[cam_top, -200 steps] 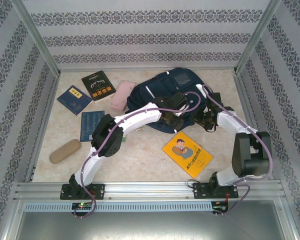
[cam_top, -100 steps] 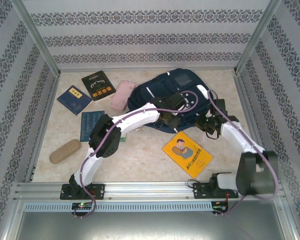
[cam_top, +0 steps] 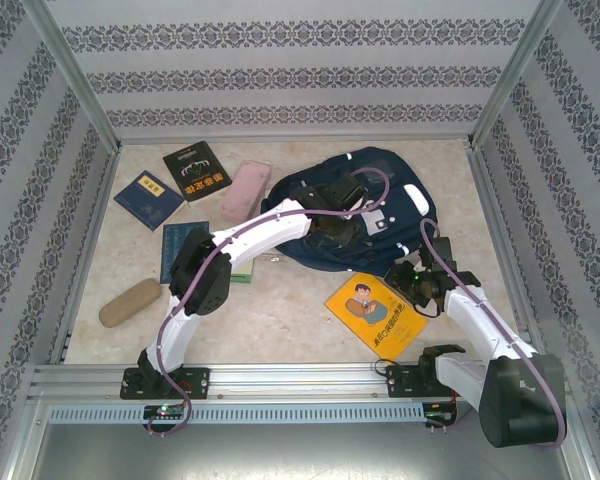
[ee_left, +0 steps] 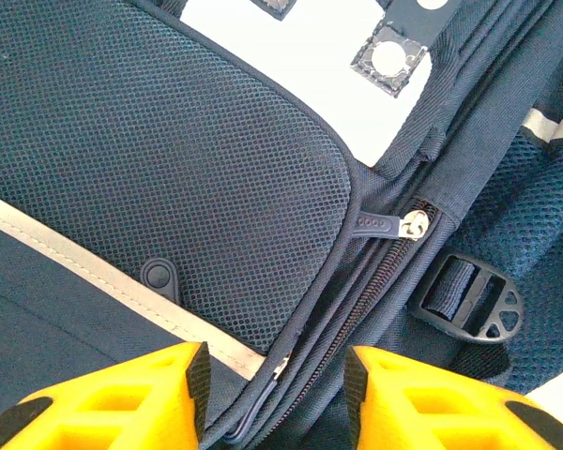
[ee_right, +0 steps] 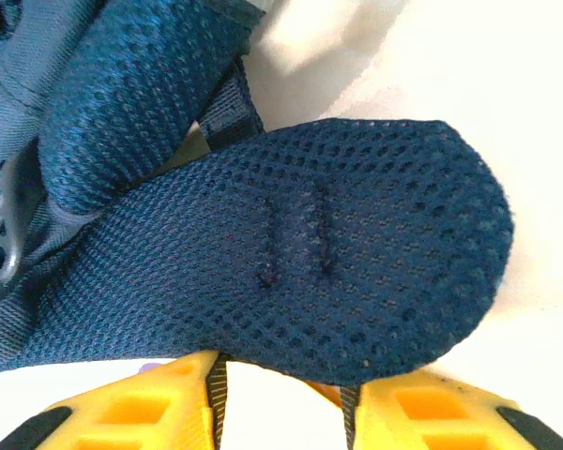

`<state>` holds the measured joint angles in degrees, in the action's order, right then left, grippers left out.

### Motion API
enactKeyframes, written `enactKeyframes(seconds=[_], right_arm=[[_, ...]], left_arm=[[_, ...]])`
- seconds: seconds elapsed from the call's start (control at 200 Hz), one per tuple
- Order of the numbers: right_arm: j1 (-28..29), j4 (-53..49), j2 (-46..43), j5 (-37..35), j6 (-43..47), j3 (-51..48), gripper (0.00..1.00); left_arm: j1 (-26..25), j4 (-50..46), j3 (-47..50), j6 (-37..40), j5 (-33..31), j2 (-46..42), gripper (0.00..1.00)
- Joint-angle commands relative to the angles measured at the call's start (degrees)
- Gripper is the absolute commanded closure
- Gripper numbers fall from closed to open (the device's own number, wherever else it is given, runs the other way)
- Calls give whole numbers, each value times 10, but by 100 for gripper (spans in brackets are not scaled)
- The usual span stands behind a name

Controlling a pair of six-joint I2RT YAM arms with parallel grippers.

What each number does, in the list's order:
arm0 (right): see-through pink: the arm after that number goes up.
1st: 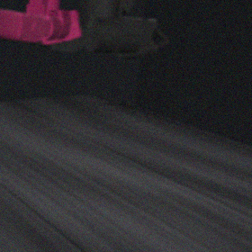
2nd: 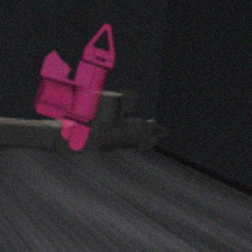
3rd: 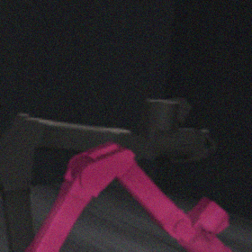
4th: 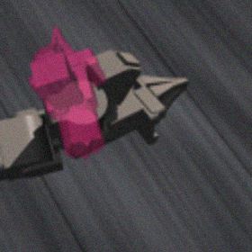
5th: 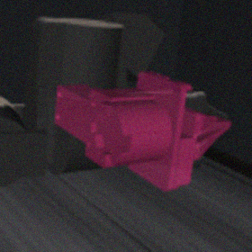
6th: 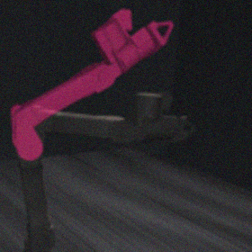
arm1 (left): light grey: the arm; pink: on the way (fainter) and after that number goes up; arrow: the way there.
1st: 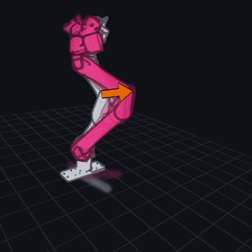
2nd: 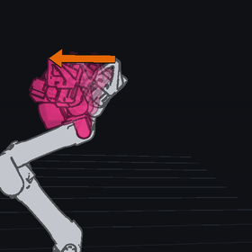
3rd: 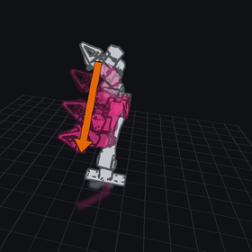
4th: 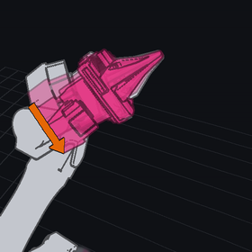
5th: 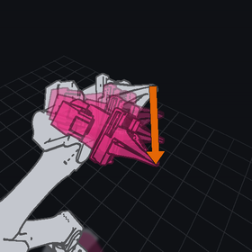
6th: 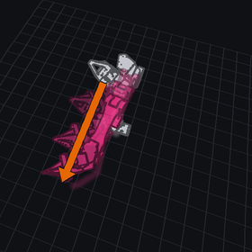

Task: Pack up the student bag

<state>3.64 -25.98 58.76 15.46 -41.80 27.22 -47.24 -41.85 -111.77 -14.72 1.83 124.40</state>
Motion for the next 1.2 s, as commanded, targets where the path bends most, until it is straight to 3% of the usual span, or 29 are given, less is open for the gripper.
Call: enactKeyframes(seconds=[0.0,0.13,0.4,0.615,0.774,0.909,1.019,1.069,1.099,1.154,1.194], right_arm=[[5,-35,-19,-21,22,38,48],[6,-66,-12,-45,45,87,48],[7,-68,55,-85,69,173,39],[2,-24,185,-85,77,215,35],[-4,-3,262,-88,81,227,31],[-7,28,301,-70,76,226,32],[-10,70,323,-53,73,221,49],[-11,78,329,-48,70,225,62],[-11,78,330,-41,68,232,76],[-11,75,322,-31,66,243,90],[-11,77,308,-27,65,250,98]], left_arm=[[1,-20,10,-16,-23,-12,56],[3,-22,60,-42,-75,-44,56],[18,-52,126,-138,-157,-75,53],[63,-22,151,-225,-48,-63,37],[66,-44,141,-259,-37,-41,32],[65,-63,125,-269,-36,-19,34],[64,-53,130,-265,-37,-21,40],[64,-53,127,-261,-40,-24,42],[64,-55,125,-259,-43,-26,46],[65,-55,121,-251,-50,-30,59],[65,-57,118,-249,-57,-33,63]])
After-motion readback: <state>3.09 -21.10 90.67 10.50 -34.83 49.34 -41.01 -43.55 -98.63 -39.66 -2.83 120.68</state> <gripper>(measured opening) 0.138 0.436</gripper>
